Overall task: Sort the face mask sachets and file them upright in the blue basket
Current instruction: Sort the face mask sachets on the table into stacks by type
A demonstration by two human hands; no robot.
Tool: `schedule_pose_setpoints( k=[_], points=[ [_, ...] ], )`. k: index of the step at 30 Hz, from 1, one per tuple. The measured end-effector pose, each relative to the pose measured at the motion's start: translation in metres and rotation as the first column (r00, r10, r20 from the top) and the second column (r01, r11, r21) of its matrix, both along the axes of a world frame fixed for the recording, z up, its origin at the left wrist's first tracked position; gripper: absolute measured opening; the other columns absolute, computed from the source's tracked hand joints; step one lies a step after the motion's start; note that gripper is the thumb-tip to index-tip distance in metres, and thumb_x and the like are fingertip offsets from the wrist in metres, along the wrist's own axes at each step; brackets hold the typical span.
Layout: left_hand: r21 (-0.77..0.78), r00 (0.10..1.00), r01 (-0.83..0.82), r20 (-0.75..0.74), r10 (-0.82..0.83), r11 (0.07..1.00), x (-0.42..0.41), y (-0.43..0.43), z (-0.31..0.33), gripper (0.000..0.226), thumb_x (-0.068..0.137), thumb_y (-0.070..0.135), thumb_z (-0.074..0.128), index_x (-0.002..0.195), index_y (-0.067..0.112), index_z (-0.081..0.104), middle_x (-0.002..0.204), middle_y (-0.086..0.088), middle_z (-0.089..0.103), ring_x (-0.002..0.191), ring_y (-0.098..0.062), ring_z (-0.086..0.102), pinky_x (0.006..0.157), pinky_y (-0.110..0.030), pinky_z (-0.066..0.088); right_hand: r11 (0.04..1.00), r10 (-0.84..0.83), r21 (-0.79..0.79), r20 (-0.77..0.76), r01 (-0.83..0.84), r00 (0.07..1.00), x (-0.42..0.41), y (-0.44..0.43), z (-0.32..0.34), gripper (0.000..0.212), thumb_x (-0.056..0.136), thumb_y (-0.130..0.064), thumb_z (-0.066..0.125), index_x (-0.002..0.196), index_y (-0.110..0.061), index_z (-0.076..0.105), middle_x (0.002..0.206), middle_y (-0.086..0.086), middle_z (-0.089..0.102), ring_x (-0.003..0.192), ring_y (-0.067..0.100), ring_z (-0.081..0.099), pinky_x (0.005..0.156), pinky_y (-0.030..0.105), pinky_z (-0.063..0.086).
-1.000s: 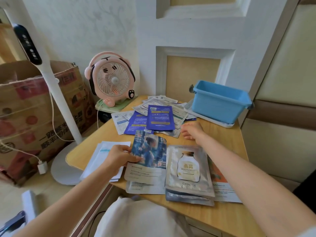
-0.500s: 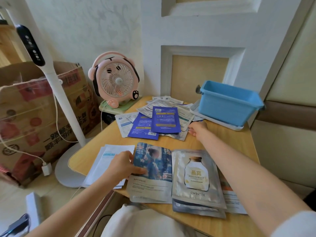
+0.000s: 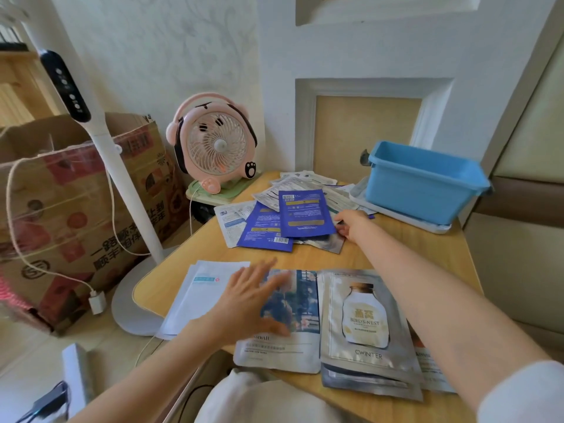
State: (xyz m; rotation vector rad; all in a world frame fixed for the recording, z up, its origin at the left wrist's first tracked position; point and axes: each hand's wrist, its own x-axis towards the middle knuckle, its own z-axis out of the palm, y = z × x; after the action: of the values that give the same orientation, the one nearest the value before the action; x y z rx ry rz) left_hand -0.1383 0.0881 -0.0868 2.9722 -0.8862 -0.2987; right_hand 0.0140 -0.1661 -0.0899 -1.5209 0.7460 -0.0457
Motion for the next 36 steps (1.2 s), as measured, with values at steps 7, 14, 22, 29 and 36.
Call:
schedule_pose_setpoints(
  k=[7,14,22,29,36],
  points=[
    [0.075,0.992,0.083,-0.101,-0.075,0.994,-0.003,-0.007,0.001,0.084,0.082,0.065,0.046,0.148,0.037,0.001,0.158,0.008,-0.004,0.146,-0.018,0.001,0.117,-0.039,0.008,0.987,-0.06,0.153,0.125,0.041,0.99,0.006,0.011,0.005,0.034,0.077,-0.004,0.071,0.11,-0.001,0.059,0.1,0.012,0.068,0.085,0.023,0.065,0.07,0.033,0.055],
    [-0.504,0.976,-0.171,-0.203,0.077,0.847,0.016,-0.019,0.02,0.038,0.092,0.038,0.052,0.125,0.019,0.055,0.127,0.0,0.059,0.105,-0.01,0.058,0.078,-0.012,0.043,0.933,-0.188,-0.144,0.584,0.328,0.79,-0.053,0.01,0.071,0.029,0.079,-0.012,0.059,0.055,-0.016,0.043,0.054,-0.002,0.043,0.052,0.012,0.036,0.049,0.025,0.03],
    [-0.648,0.581,-0.698,-0.761,-0.288,0.304,0.044,-0.086,0.044,0.044,0.093,0.044,0.048,0.133,0.033,0.034,0.135,-0.008,0.039,0.122,-0.028,0.047,0.089,-0.041,0.048,0.917,-0.326,-0.053,0.475,0.396,0.818,-0.063,0.002,0.069,0.02,0.084,-0.008,0.057,0.066,-0.012,0.05,0.079,0.012,0.061,0.079,0.029,0.061,0.072,0.038,0.054],
    [-0.725,0.728,-0.382,-0.618,-0.297,0.573,0.055,-0.121,0.035,0.054,0.097,0.053,0.023,0.146,0.03,0.028,0.156,0.01,0.015,0.144,-0.012,0.013,0.116,-0.039,0.017,0.788,-0.257,-0.156,0.796,0.596,0.548,-0.092,-0.012,0.103,0.006,0.088,-0.009,0.053,0.083,-0.009,0.052,0.071,-0.007,0.051,0.069,0.012,0.049,0.07,0.027,0.039],
    [-0.673,0.565,-0.739,-0.632,-0.53,0.015,0.06,-0.138,0.053,0.086,0.089,0.066,-0.001,0.13,0.012,0.05,0.135,-0.013,0.054,0.132,-0.028,0.043,0.111,-0.048,0.026,0.938,0.216,-0.337,0.757,0.085,0.616,-0.12,-0.018,0.133,0.023,0.092,-0.006,0.051,0.073,-0.018,0.047,0.079,0.003,0.058,0.075,0.015,0.059,0.066,0.035,0.054]
  ],
)
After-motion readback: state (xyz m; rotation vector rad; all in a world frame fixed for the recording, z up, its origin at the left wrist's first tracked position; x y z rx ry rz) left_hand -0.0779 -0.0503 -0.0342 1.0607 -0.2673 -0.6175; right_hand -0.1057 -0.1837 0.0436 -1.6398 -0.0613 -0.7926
